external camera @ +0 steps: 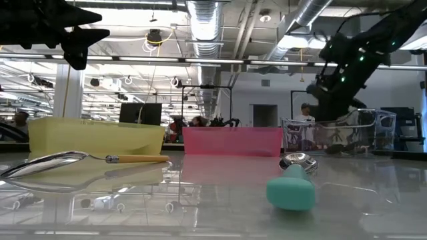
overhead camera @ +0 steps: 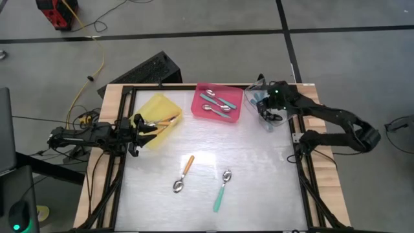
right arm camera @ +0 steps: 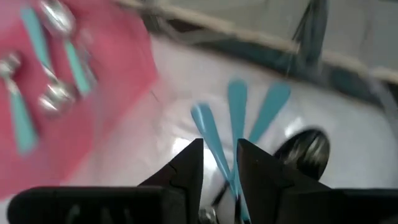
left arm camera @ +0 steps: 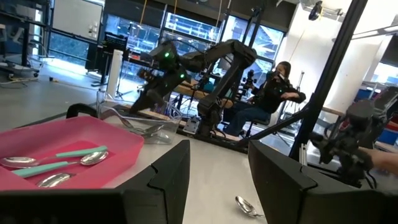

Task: Sort silverware by color (type)
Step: Put the green spoon into the red bin

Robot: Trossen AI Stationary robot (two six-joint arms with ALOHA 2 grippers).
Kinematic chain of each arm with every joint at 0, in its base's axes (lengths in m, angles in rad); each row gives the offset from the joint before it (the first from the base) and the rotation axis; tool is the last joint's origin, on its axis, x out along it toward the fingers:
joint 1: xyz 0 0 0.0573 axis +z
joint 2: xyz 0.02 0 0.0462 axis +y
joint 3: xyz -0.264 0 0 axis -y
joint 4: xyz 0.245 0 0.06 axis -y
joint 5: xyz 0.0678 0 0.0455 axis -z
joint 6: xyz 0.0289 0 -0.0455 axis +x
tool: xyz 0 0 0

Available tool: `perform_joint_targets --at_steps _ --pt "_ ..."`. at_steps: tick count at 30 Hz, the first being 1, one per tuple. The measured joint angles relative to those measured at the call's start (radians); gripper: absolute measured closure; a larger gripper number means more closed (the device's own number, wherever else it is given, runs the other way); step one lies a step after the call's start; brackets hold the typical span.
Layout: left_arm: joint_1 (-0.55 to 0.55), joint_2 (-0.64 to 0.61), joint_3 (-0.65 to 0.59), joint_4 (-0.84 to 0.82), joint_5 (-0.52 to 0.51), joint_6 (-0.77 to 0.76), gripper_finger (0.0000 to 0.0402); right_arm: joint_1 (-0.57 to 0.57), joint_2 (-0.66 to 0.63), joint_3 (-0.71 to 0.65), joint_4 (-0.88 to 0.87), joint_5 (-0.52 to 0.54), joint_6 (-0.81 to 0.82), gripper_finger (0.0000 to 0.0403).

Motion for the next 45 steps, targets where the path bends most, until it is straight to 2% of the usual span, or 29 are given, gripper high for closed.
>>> perform_joint_targets --at_steps 7,10,14,19,24,31,38,45 --pt "0.0 0.0 0.0 0.0 -0.013 0.0 0.0253 0.003 -0.194 0.0 0.062 -0.058 0.002 0.028" --pt "0.0 0.0 0.0 0.0 -0.02 0.0 0.0253 0.003 -0.28 0.0 0.111 -0.14 0.003 0.028" --pt "0.0 0.0 0.0 0.0 -0.019 -0.02 0.0253 0.033 -0.38 0.0 0.177 -0.316 0.003 0.028" --pt "0.0 0.0 0.0 0.0 -0.014 -0.027 0.0253 0.13 -0.469 0.0 0.215 -0.52 0.02 0.028" --pt "0.0 0.0 0.0 0.0 -0.011 -0.047 0.0253 0.291 -0.5 0.0 0.208 -0.557 0.066 0.028" --pt "0.0 0.0 0.0 0.024 0.079 -0.093 0.0253 0.574 -0.492 0.0 0.255 -0.53 0.051 0.028" --pt "0.0 0.0 0.0 0.101 0.132 -0.112 0.0253 0.863 -0.414 0.001 0.407 -0.229 -0.063 0.028" --pt "0.0 0.0 0.0 0.098 0.117 -0.105 0.0253 1.089 -0.216 0.001 0.591 0.006 -0.114 0.028"
